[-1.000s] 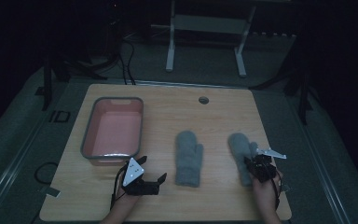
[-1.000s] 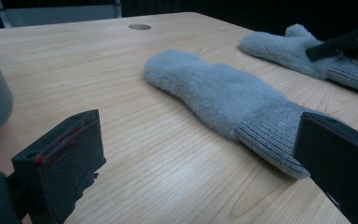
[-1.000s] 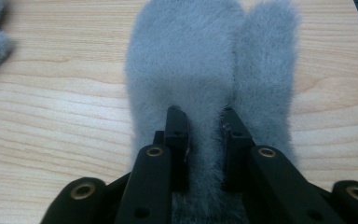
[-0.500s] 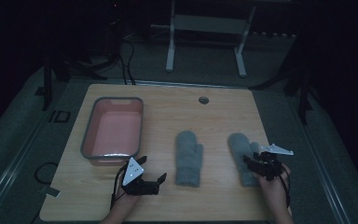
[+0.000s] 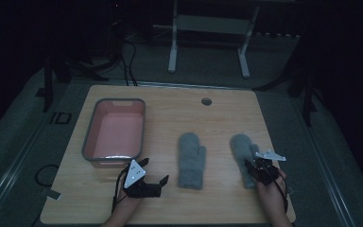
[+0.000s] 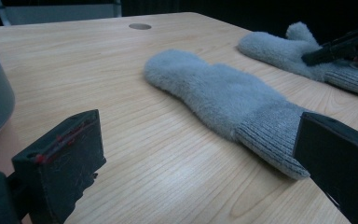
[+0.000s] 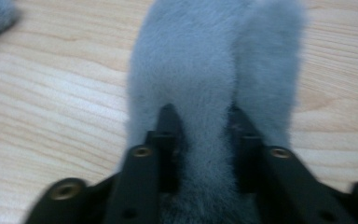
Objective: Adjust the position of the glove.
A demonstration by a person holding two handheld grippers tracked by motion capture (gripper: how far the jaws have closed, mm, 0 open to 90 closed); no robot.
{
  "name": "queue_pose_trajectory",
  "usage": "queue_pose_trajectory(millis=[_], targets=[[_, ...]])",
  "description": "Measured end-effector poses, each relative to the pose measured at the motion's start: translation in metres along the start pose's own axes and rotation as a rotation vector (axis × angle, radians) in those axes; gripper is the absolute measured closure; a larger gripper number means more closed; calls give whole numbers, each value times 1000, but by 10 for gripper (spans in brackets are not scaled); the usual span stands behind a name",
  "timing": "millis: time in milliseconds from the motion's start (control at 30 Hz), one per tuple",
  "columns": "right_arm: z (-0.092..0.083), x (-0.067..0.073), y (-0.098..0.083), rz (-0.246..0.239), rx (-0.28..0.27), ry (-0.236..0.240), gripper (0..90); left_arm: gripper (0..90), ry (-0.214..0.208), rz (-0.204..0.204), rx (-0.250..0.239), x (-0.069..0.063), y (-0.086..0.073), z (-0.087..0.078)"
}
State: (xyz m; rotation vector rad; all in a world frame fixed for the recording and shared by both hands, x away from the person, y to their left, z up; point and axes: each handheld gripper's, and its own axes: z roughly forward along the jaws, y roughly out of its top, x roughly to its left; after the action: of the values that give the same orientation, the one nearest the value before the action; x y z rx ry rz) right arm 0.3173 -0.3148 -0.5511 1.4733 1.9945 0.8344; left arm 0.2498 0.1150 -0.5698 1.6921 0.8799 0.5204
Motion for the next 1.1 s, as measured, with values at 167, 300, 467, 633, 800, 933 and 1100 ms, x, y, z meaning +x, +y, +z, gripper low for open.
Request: queue_pose_trajectory(millis=[167,300,467,633,800,933,1100], targets=[[-4,7,5,81,-10,-38,793,22,1,-10,-3,1,0,0],[-16,22,21,140,-53,-46,795,22,8,-2,-4,0,0,0],[-22,41,35,163,-84,-33,795,22,12,-8,-13,0,0,-1],[-27,65,48,175,-112,-12,794,22,17,-2,-15,-1,-1,-1],[-31,92,62,170,-121,30,794,22,21,2,-15,-1,-1,-1],[-34,111,71,186,-135,68,794,22,29,-8,-11,-1,0,-1],[-32,132,76,244,-133,110,793,22,50,-5,-22,-2,-1,-2]])
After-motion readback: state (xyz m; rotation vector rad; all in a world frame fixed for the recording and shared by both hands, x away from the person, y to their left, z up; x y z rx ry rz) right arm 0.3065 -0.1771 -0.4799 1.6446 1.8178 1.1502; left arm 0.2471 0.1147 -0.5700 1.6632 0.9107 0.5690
